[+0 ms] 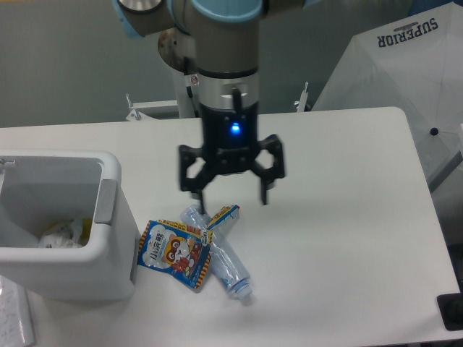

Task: Open the trash can
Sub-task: 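Raise the gripper away from the opened trash can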

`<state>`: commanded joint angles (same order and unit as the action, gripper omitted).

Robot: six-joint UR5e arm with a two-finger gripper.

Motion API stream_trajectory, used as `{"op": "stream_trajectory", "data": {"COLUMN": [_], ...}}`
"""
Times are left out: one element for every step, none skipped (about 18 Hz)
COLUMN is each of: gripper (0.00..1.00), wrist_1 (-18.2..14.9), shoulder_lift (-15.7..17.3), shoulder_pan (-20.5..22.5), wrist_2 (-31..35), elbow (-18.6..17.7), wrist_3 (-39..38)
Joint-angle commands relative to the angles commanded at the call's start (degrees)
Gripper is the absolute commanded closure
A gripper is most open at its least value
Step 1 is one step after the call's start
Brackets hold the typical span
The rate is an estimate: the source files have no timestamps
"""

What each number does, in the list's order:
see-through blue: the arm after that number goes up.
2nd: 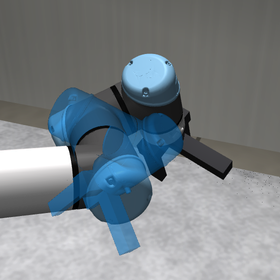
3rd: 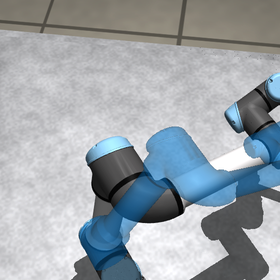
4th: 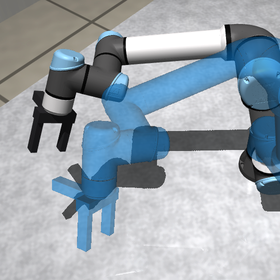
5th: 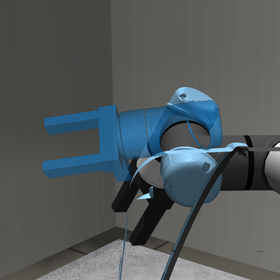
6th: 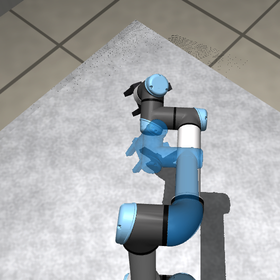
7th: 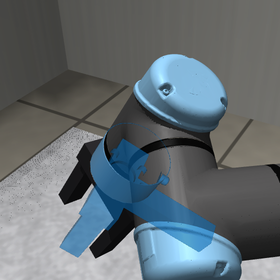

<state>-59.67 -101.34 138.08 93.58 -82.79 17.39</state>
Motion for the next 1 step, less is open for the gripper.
{"op": "stream_trajectory", "data": {"gripper": [0.0], "wrist_1": [-0.18], "shoulder_lift": [-0.17], "shoulder_pan": [0.0], "wrist_2": [1.32], "elbow": [-0.09], "wrist_3": [1.32]}}
